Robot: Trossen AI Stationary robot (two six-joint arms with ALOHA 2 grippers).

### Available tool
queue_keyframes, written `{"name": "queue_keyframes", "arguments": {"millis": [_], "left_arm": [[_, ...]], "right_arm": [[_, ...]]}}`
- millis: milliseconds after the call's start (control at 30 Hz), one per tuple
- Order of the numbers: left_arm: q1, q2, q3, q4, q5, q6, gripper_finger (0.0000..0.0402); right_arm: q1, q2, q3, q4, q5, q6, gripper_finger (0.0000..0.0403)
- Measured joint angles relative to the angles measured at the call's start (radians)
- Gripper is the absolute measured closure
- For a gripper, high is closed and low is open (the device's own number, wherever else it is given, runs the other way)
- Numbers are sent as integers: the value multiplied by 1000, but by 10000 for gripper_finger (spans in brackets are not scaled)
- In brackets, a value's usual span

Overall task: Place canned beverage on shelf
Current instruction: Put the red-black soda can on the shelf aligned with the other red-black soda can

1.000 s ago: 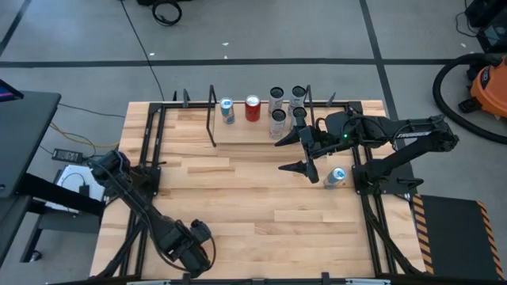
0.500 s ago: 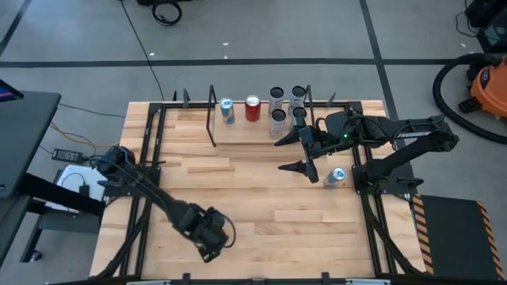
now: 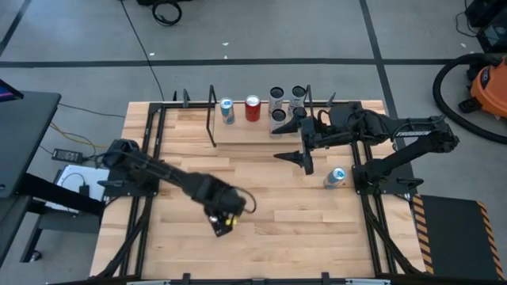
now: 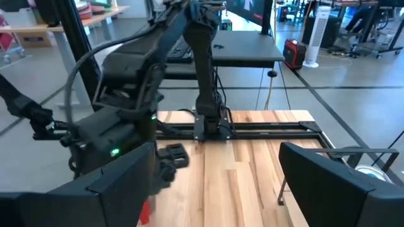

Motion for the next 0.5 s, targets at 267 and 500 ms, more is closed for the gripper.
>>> {"name": "queue_keyframes", "arguments": {"millis": [267,500], "left_arm": [[167,-2,110,-42,-14,188,91],[350,-2,214,-86,-59,391,90]], "right_arm": [[0,0,0,32,-17,83,54],[-11,0,0,36,55,50,54]]}}
